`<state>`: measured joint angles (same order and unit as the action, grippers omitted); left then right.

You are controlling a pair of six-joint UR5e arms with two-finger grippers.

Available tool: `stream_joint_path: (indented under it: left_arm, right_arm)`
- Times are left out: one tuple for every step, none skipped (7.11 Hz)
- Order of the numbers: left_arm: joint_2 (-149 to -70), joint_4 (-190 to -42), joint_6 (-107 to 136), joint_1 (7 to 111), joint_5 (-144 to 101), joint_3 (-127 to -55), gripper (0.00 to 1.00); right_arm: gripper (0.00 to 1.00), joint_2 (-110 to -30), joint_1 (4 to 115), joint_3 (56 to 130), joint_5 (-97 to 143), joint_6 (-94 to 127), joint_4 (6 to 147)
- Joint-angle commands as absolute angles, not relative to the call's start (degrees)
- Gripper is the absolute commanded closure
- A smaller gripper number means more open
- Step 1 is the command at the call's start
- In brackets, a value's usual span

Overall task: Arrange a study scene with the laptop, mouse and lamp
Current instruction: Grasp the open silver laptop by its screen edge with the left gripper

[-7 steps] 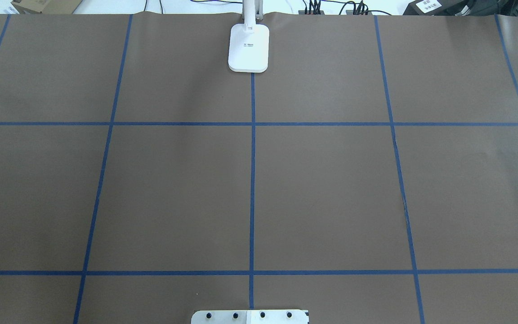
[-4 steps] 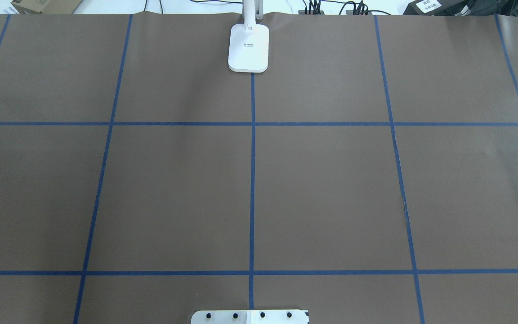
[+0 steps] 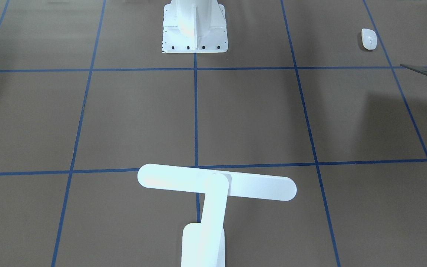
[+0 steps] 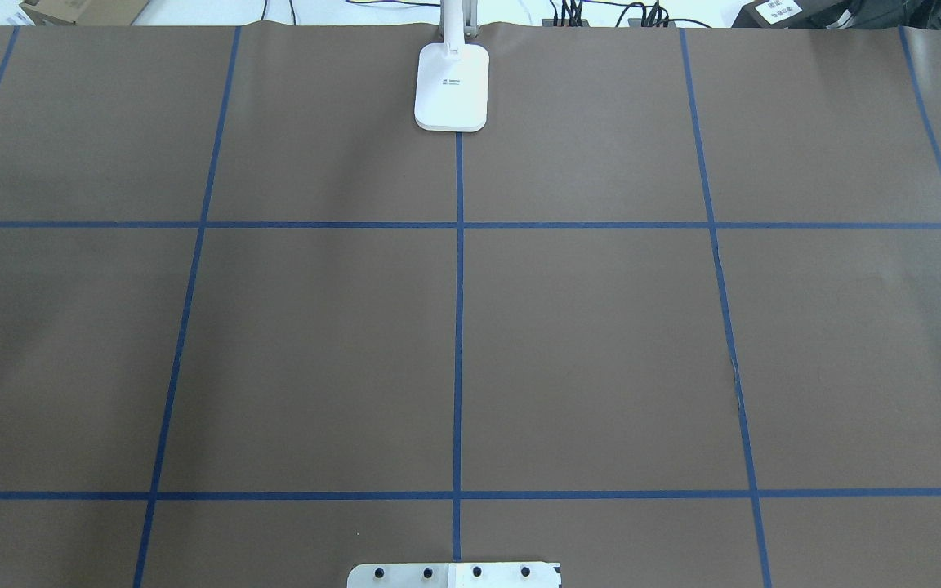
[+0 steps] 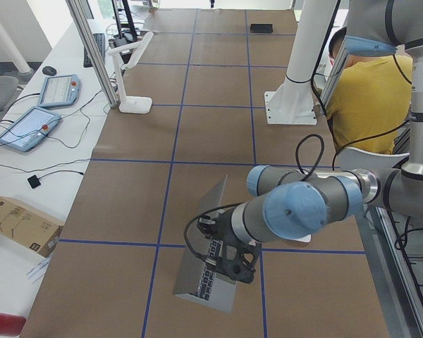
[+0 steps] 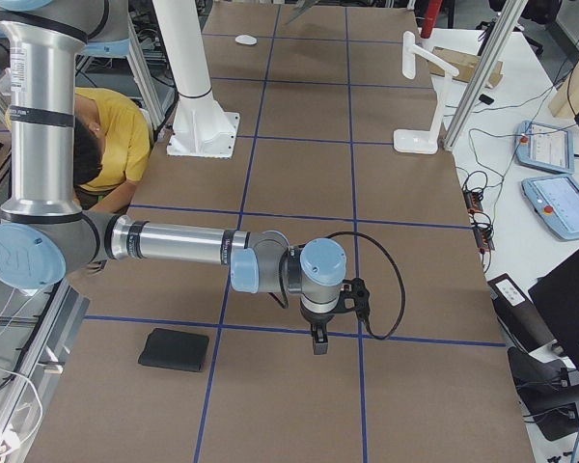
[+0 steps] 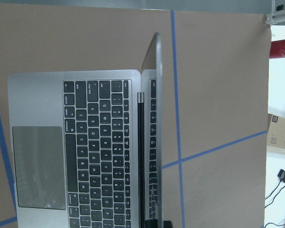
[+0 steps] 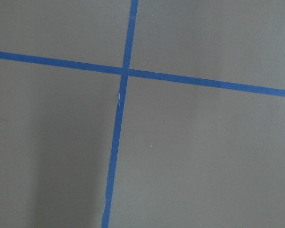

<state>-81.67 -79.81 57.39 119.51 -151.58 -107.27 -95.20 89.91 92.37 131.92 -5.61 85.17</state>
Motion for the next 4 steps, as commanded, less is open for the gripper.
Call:
stream_joint_path:
  left_arm:
    - [-91.1,-79.7,68.0,111.0,-151.3,-107.7,1.0]
    - [-94.8,-79.8,73.9,107.4,-151.1,-107.8,1.0]
    - [-98.8,-79.8,79.6,103.3,-151.1,-107.9,1.0]
    - [-102.2,-80.3,85.4,98.3,-151.0,-107.8,1.0]
  right_arm:
    - [0.0,-95.2,89.9,92.4,131.9,-5.5,85.2]
    - [0.0,-95.2,89.9,92.4,131.9,-5.5,85.2]
    - [0.0,-95.2,89.9,92.4,131.9,-5.5,85.2]
    - [0.0,-95.1,89.9,92.4,131.9,-5.5,85.2]
